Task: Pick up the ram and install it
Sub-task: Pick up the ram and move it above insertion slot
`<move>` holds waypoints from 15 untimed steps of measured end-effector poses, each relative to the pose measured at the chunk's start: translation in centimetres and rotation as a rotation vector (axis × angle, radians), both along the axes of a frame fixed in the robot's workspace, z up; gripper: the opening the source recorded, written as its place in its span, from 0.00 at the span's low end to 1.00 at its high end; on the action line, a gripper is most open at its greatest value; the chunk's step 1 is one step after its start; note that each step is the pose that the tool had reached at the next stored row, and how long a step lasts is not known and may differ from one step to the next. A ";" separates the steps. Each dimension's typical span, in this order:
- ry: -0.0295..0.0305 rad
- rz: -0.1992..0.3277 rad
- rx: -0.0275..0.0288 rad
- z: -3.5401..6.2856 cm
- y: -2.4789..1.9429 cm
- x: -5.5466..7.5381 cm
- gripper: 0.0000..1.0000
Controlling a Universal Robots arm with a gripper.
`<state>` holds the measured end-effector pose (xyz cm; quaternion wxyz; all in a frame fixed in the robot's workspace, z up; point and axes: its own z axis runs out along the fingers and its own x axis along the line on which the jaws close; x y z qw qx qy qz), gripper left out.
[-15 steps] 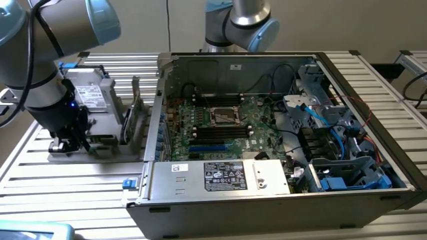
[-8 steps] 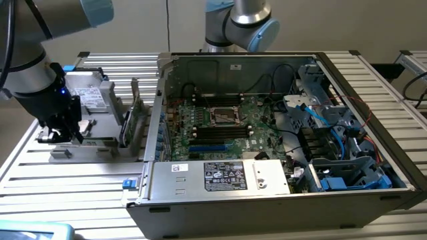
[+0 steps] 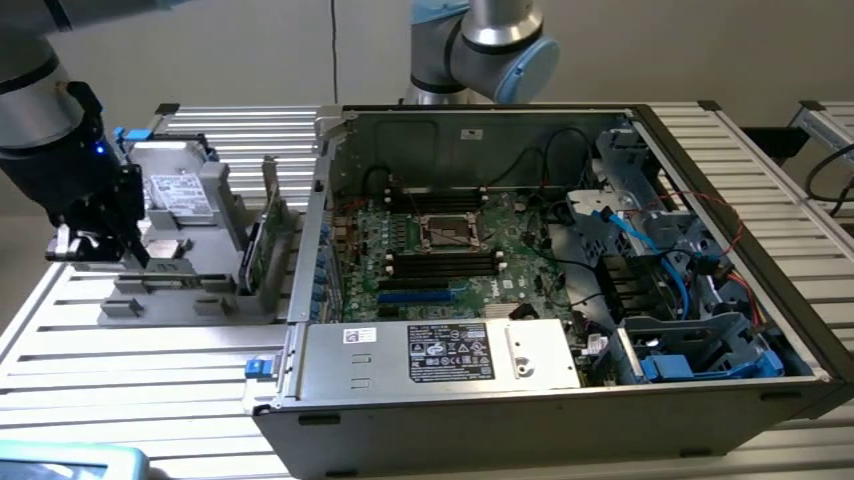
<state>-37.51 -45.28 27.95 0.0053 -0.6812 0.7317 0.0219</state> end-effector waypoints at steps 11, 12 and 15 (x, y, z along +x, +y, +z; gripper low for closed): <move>0.0000 0.000 -0.0091 4.58 0.00 -0.8 0.14; -0.0001 0.000 -0.0094 5.03 -0.01 -0.8 0.14; -0.0001 0.000 -0.0113 6.29 0.00 -1.0 0.14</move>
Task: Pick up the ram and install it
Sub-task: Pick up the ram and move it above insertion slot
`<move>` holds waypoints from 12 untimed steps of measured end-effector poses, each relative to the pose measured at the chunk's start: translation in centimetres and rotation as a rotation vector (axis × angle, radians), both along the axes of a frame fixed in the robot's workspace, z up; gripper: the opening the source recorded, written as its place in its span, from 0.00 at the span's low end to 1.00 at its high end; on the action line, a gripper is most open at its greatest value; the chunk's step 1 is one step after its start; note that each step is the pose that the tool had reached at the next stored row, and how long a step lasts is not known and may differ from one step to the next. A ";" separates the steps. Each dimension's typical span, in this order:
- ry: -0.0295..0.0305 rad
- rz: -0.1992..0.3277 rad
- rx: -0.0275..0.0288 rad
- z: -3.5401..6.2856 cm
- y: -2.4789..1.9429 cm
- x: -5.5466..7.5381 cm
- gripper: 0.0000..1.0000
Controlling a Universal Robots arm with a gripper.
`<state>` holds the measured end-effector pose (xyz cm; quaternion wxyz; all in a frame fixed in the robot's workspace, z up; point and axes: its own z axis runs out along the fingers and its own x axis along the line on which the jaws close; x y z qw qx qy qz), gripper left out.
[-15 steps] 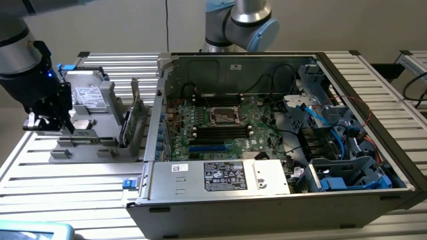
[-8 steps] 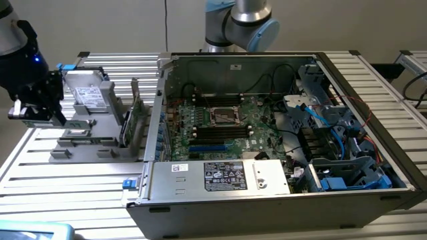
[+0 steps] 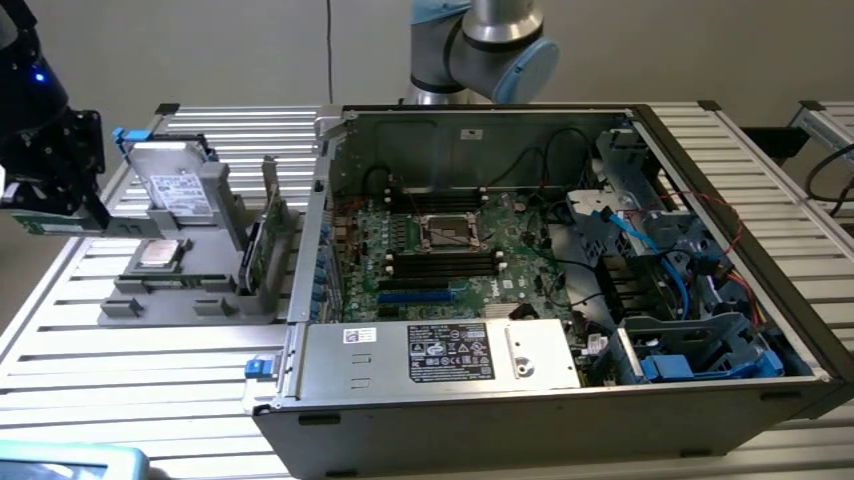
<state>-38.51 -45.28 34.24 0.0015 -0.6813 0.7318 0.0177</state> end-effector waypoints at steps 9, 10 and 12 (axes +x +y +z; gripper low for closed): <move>0.0002 0.000 -0.0312 1.49 -0.03 -0.8 0.14; 0.0003 0.000 -0.0367 1.63 -0.04 -0.8 0.14; 0.0024 0.000 -0.0460 1.94 -0.05 -0.8 0.14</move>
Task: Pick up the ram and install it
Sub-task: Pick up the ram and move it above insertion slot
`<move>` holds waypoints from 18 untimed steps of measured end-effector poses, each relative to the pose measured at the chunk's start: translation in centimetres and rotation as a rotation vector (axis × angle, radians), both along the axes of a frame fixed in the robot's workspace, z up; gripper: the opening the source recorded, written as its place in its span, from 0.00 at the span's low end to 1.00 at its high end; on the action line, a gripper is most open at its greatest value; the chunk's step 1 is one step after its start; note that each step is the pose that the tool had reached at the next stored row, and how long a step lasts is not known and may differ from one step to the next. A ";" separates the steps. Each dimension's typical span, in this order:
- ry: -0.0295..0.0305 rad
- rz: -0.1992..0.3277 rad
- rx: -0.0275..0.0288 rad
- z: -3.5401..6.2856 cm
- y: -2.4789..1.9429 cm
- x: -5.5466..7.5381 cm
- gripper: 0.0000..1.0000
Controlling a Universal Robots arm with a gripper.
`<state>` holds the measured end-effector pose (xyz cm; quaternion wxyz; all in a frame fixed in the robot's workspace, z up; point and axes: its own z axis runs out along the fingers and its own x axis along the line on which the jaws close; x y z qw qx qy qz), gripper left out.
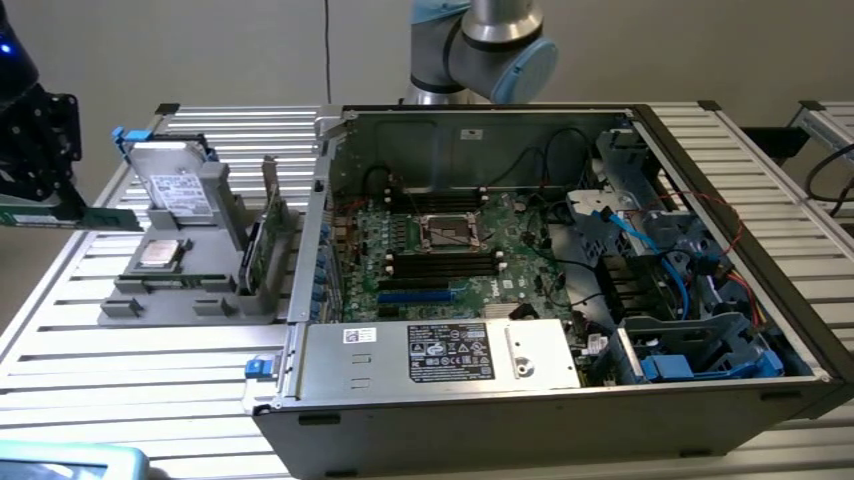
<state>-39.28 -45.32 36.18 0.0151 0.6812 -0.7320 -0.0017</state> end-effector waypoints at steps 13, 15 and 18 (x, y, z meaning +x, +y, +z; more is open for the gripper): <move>0.0451 0.000 -0.0366 1.74 -0.33 1.0 0.14; 0.0455 0.000 -0.0367 1.75 -0.33 1.0 0.14; 0.0455 0.000 -0.0366 1.76 -0.33 1.0 0.14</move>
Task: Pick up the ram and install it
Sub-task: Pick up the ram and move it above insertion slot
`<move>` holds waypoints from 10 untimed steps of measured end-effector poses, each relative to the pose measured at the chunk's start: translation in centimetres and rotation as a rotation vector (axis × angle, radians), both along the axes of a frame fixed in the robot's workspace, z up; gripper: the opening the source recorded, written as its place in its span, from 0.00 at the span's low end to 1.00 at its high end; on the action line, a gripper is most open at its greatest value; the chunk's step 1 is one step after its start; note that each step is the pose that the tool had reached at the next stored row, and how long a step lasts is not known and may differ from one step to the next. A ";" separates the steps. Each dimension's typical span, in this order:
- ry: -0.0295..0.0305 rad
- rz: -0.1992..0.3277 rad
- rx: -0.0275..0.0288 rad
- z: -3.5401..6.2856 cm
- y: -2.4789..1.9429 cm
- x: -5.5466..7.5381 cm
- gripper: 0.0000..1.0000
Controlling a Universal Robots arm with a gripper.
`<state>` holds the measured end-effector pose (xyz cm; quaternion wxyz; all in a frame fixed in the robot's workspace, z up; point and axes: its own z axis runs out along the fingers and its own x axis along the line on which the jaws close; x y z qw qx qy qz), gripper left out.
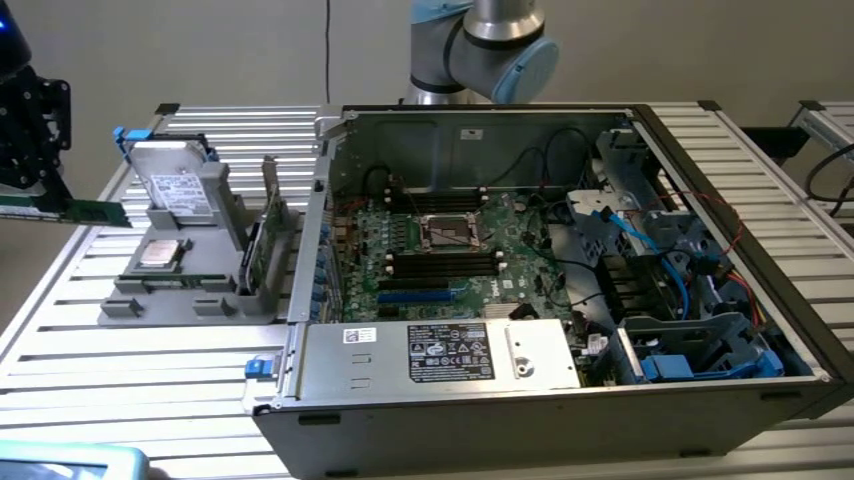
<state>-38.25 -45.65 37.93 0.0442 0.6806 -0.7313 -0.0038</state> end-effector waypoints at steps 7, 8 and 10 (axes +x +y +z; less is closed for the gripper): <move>-0.0302 0.024 0.0066 0.15 -0.01 0.0 0.14; -0.0377 0.029 0.0099 0.18 0.00 0.0 0.14; -0.0560 0.039 0.0173 0.21 0.00 0.1 0.14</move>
